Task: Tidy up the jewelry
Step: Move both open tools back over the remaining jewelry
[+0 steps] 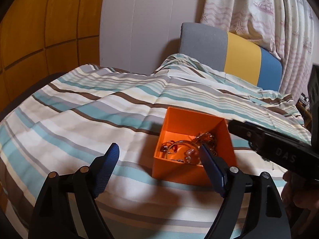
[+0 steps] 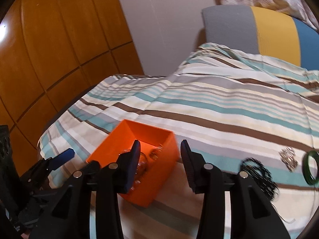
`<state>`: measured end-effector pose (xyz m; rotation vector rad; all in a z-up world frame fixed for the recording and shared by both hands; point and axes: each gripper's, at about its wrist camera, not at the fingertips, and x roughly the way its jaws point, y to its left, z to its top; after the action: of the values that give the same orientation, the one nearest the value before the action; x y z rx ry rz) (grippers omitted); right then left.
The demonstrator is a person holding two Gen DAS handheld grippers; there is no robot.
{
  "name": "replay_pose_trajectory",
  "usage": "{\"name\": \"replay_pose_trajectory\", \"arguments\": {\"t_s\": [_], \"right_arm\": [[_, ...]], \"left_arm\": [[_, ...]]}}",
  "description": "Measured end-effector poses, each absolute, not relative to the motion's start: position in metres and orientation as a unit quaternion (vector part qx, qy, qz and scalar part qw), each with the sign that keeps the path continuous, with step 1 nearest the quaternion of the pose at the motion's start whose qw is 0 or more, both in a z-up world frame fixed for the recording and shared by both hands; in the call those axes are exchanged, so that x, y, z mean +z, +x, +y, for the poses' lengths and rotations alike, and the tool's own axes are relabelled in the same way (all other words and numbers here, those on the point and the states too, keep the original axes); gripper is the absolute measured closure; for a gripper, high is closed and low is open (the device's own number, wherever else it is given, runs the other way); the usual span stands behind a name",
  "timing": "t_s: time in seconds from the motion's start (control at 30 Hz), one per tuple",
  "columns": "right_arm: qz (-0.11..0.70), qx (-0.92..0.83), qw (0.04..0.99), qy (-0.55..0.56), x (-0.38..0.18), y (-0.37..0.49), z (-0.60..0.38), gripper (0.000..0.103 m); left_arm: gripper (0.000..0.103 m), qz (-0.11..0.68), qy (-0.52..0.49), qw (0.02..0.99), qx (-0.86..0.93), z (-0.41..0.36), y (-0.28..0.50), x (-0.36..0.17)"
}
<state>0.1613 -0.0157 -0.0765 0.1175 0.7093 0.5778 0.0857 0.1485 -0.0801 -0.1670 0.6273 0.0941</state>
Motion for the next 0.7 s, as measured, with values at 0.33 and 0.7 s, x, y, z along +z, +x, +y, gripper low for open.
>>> {"name": "replay_pose_trajectory", "arguments": {"t_s": [0.33,0.7], "right_arm": [[0.342,0.231,0.908,0.073,-0.07,0.144,-0.075,0.059],[0.352,0.181,0.914,0.084,-0.081,0.124,-0.148,0.059]], "left_arm": [[0.021,0.297,-0.09,0.95,0.01,0.114,0.082,-0.066],[0.017,0.301,-0.069,0.95,-0.051,0.056,0.08,-0.061]]}}
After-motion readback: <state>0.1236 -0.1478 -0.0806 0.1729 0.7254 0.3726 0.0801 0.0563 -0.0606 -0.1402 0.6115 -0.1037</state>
